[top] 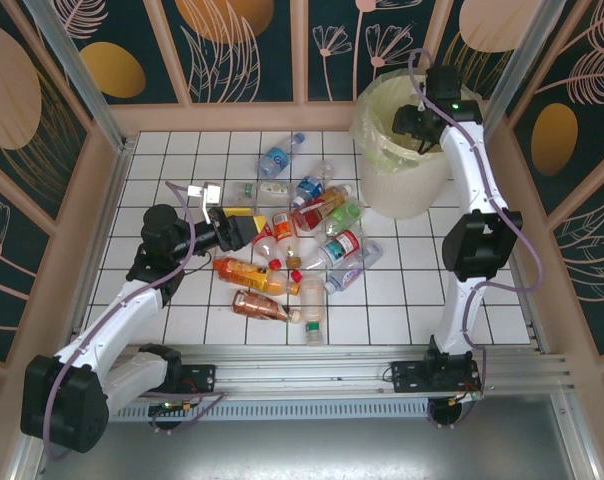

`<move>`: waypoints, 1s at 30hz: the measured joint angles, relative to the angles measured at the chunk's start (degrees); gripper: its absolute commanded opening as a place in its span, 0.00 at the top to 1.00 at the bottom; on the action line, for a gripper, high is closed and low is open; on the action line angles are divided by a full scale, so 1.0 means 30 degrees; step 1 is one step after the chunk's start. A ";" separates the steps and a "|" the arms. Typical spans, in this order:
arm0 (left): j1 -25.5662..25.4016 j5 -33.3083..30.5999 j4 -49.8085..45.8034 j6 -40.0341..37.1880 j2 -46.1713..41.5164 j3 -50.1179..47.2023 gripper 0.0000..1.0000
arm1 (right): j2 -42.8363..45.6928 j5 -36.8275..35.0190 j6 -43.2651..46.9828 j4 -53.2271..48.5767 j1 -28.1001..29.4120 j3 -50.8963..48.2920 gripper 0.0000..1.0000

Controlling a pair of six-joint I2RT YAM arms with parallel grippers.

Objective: Put the plastic bottles in the bin

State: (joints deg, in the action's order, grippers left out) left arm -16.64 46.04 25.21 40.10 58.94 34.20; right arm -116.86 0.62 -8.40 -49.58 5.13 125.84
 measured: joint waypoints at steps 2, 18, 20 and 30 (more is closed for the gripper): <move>-0.0007 -0.0007 0.0000 0.0000 0.0000 0.0000 0.01 | 0.0000 0.0044 -0.0044 0.0000 0.0000 0.0459 0.26; -0.0066 -0.0146 -0.0066 0.0000 -0.0160 0.0000 0.01 | 0.3636 0.0845 -0.0386 0.0918 0.0007 -0.1399 0.17; -0.0066 -0.0146 -0.0066 0.0000 -0.0197 0.0000 0.01 | 0.4685 0.0940 -0.0452 0.1457 0.0073 -0.2390 0.16; -0.0066 -0.0291 -0.0066 0.0000 -0.0255 0.0000 0.02 | 1.1096 0.1275 -0.0743 0.4452 0.2433 -1.0265 0.16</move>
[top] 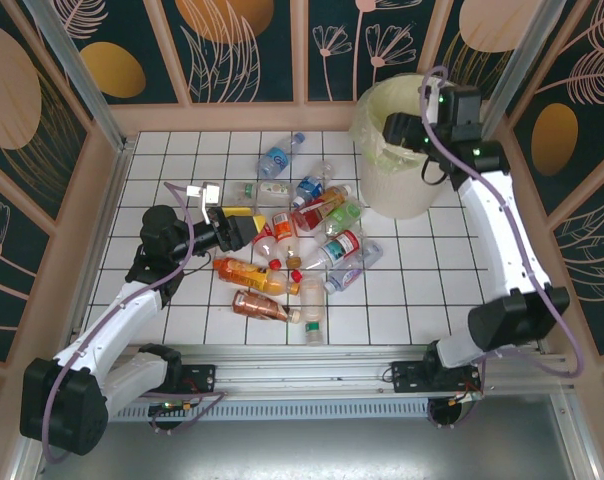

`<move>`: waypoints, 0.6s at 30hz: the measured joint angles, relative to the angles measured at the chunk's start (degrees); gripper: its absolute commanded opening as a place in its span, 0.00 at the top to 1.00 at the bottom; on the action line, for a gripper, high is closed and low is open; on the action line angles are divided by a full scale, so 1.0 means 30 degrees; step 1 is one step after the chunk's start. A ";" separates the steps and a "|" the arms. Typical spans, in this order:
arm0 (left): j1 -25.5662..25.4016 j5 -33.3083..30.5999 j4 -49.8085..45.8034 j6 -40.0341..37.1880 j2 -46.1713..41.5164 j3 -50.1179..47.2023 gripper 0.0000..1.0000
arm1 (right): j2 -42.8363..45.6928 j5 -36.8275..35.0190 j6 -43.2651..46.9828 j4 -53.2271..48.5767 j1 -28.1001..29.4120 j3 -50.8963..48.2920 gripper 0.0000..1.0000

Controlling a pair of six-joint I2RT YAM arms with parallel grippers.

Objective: Put the plastic bottles in the bin

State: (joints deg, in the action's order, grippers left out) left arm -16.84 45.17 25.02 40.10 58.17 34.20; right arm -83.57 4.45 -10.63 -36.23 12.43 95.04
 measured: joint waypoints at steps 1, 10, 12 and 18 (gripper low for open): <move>0.0000 -0.0007 0.0000 0.0000 0.0000 0.0000 0.01 | 0.0488 -0.0080 -0.0036 0.0087 0.0379 -0.0495 0.16; 0.0000 -0.0058 0.0015 0.0000 0.0000 0.0000 0.01 | 0.4568 -0.1938 -0.1260 0.0007 0.4262 -0.4575 0.05; 0.0000 -0.0058 0.0022 0.0007 0.0000 0.0000 0.01 | 0.5297 -0.2470 -0.2011 -0.0102 0.5013 -0.5748 0.01; 0.0000 -0.0058 0.0036 0.0007 0.0000 -0.0007 0.01 | 0.6892 -0.3672 -0.4830 -0.0525 0.6878 -0.9522 0.01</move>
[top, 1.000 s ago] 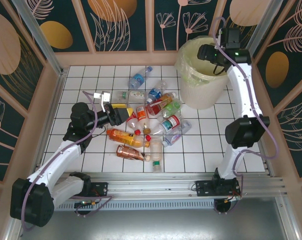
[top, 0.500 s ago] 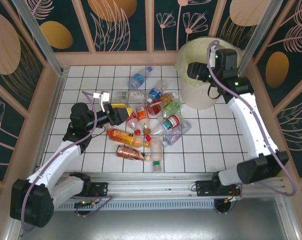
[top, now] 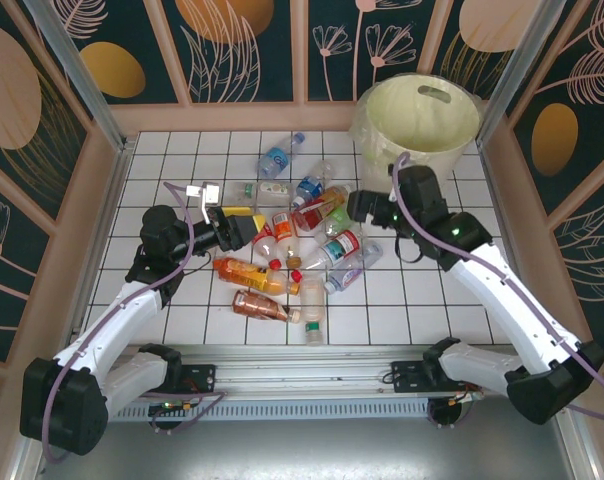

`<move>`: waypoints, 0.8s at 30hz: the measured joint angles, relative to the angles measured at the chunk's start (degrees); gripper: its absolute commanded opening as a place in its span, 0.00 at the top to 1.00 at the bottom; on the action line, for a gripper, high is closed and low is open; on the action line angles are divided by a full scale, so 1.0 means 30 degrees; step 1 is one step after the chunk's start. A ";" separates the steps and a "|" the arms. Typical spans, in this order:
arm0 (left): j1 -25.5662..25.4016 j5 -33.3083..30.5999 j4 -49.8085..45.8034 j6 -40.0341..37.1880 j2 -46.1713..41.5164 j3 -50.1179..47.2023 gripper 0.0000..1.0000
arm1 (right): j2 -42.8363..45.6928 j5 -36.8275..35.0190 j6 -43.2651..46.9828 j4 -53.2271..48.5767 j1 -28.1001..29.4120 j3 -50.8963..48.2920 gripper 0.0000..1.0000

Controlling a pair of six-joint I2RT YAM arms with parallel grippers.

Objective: Put the plastic bottles in the bin

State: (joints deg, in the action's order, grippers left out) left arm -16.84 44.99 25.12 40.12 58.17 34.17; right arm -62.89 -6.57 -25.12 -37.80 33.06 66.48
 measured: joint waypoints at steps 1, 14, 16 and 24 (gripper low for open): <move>0.0000 -0.0007 0.0080 0.0000 0.0000 -0.0029 0.01 | 0.0197 -0.0058 -0.0525 -0.0029 0.0197 -0.0597 0.01; -0.0022 0.0000 0.0291 0.0000 -0.0022 -0.0328 0.01 | 0.4095 -0.0597 -0.7439 0.0867 0.1362 -0.8043 0.01; -0.0022 0.0007 0.0401 0.0000 -0.0022 -0.0342 0.01 | 0.3774 -0.0670 -0.8240 0.1122 0.1377 -0.8429 0.04; -0.0131 0.0277 0.0699 0.0022 -0.0044 -0.0423 0.01 | 0.1639 -0.0546 -1.0506 0.2674 0.1479 -0.9566 0.21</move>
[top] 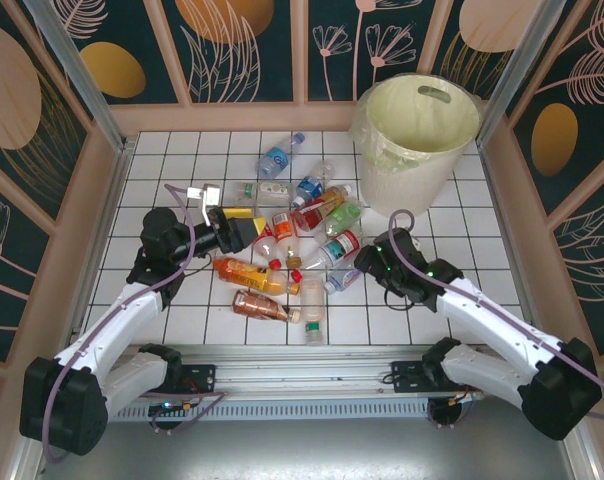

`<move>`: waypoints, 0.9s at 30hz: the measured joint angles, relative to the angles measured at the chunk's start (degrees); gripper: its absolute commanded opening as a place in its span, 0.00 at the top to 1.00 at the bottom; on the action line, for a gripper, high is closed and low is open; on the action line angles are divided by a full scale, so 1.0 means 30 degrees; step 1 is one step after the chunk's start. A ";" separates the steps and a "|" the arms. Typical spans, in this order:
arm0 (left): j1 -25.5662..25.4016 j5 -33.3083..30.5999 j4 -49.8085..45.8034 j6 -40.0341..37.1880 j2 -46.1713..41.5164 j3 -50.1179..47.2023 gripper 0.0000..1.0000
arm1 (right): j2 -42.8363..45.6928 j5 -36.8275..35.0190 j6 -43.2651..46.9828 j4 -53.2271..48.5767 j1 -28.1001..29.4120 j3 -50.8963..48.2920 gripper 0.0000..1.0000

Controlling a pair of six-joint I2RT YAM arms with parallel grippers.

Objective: Put the plastic bottles in the bin

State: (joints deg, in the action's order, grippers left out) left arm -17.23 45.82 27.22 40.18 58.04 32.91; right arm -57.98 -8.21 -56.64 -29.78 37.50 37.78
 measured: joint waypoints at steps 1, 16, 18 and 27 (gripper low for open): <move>-0.0036 0.0029 0.0007 0.0000 -0.0051 -0.0015 0.01 | -0.0270 0.0036 -0.0175 0.0204 0.0007 -0.0073 0.21; -0.0189 0.0080 0.0823 0.0000 -0.0532 -0.0313 0.01 | -0.5187 0.0750 -0.0801 0.4109 0.0189 -0.0488 0.22; -0.0189 0.0080 0.0860 0.0000 -0.0532 -0.0328 0.01 | -0.5537 0.0765 -0.0794 0.4743 0.0189 -0.0444 0.22; -0.0189 0.0073 0.0860 0.0000 -0.0532 -0.0342 0.01 | -0.7686 0.0729 -0.0415 0.5588 0.0204 0.0095 0.24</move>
State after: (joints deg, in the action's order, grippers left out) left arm -17.80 46.04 29.80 40.18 56.45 31.88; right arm -81.03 -6.02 -57.89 -13.02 38.11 38.06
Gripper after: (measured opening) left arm 0.986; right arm 0.770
